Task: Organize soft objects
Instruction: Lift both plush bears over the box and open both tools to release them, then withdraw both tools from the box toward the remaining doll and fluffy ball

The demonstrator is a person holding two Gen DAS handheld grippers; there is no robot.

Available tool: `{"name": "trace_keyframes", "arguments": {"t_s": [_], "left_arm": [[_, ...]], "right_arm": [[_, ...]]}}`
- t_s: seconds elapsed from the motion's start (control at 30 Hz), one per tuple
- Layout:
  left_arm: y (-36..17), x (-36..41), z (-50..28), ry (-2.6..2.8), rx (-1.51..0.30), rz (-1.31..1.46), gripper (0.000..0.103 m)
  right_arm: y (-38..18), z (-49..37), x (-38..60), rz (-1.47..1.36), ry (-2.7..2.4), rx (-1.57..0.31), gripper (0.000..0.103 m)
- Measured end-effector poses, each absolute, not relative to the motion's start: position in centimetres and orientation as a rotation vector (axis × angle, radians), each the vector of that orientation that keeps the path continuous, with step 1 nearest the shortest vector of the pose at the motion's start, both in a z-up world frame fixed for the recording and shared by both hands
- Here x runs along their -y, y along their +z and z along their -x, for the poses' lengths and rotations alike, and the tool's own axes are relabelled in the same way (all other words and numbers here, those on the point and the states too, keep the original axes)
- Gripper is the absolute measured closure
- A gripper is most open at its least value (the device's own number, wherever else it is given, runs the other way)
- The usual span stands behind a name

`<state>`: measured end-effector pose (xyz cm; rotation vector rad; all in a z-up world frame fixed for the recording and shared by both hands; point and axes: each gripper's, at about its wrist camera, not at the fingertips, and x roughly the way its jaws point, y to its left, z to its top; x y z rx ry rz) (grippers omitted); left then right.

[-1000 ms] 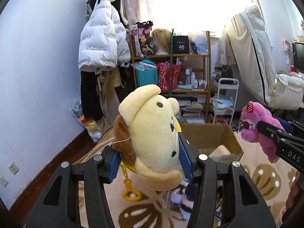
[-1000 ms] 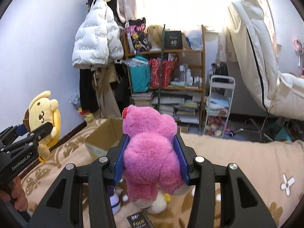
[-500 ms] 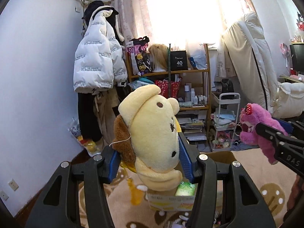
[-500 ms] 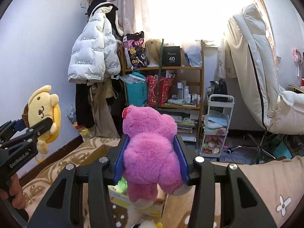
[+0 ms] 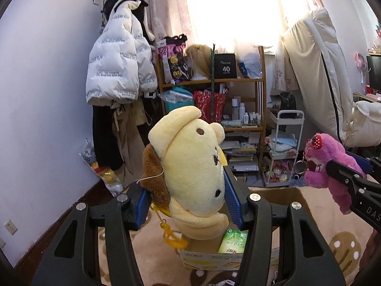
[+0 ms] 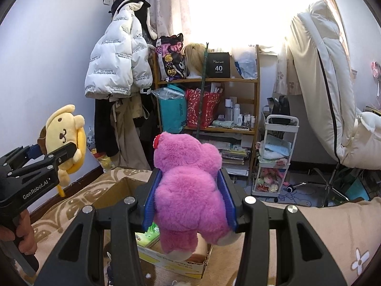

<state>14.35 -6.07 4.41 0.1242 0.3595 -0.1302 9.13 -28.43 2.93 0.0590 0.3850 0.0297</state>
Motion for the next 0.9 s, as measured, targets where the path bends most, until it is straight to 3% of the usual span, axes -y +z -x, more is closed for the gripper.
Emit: {"name": "trace_keyframes", "arguments": {"t_s": [0.63, 0.9], "left_arm": [[-2.6, 8.0, -17.3, -0.231, -0.589, -0.125, 0.047], [-3.7, 8.4, -18.0, -0.23, -0.632, -0.138, 0.039]], "right_arm": [[-3.3, -12.5, 27.8, -0.132, 0.128, -0.563, 0.053], [-4.4, -13.1, 27.6, -0.129, 0.142, -0.595, 0.053]]}}
